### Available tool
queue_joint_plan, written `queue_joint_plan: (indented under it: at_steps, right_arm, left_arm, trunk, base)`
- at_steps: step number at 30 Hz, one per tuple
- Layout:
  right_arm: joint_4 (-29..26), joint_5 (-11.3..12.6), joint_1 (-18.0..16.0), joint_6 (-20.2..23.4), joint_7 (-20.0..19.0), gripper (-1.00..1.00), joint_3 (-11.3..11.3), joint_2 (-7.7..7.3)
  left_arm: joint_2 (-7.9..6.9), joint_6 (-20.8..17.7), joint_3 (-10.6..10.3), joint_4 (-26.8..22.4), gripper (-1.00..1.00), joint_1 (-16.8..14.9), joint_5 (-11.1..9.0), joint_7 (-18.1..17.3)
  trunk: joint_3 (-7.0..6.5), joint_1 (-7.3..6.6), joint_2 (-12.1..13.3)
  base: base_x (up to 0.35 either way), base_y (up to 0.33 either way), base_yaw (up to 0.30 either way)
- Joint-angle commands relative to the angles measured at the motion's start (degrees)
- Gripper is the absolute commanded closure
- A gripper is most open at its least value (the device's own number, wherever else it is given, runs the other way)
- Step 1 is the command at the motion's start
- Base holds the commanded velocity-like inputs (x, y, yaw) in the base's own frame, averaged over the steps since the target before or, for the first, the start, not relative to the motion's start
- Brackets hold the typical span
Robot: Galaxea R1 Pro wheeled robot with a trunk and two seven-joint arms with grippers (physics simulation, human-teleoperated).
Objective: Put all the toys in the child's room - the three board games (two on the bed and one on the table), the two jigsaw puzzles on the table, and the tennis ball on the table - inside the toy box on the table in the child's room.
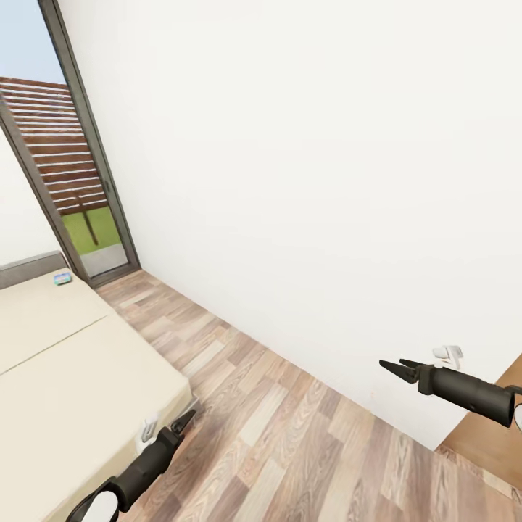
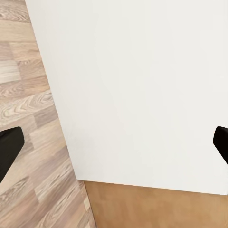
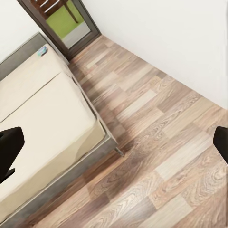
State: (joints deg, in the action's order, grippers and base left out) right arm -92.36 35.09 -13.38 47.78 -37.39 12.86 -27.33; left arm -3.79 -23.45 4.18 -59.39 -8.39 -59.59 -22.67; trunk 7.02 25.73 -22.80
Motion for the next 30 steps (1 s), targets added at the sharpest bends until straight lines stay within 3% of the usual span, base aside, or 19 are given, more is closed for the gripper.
queue_joint_plan:
  at_steps: [1, 19, 30]
  right_arm:
    - [0.0, 0.1, -0.1, 0.3, -0.1, -1.00, 0.1, 0.00]
    - [0.0, 0.1, 0.0, 0.2, -0.1, -1.00, 0.0, 0.00]
    - [0.0, 0.1, 0.0, -1.0, -0.1, -1.00, -0.1, 0.00]
  left_arm:
    - [0.02, -0.5, 0.1, 0.0, -1.00, 0.0, -0.5, 0.0]
    - [0.05, -0.5, 0.0, 0.0, -1.00, 0.0, -0.2, 0.0]
    - [0.09, -0.5, 0.0, 0.0, -1.00, 0.0, -0.1, 0.0]
  trunk:
    - [0.13, 0.06, -0.1]
    - [0.12, 0.06, -0.1]
    - [-0.19, 0.06, -0.1]
  base:
    - [0.230, -0.224, 0.054]
    - [0.236, -0.231, 0.023]
    - [0.233, -0.249, 0.166]
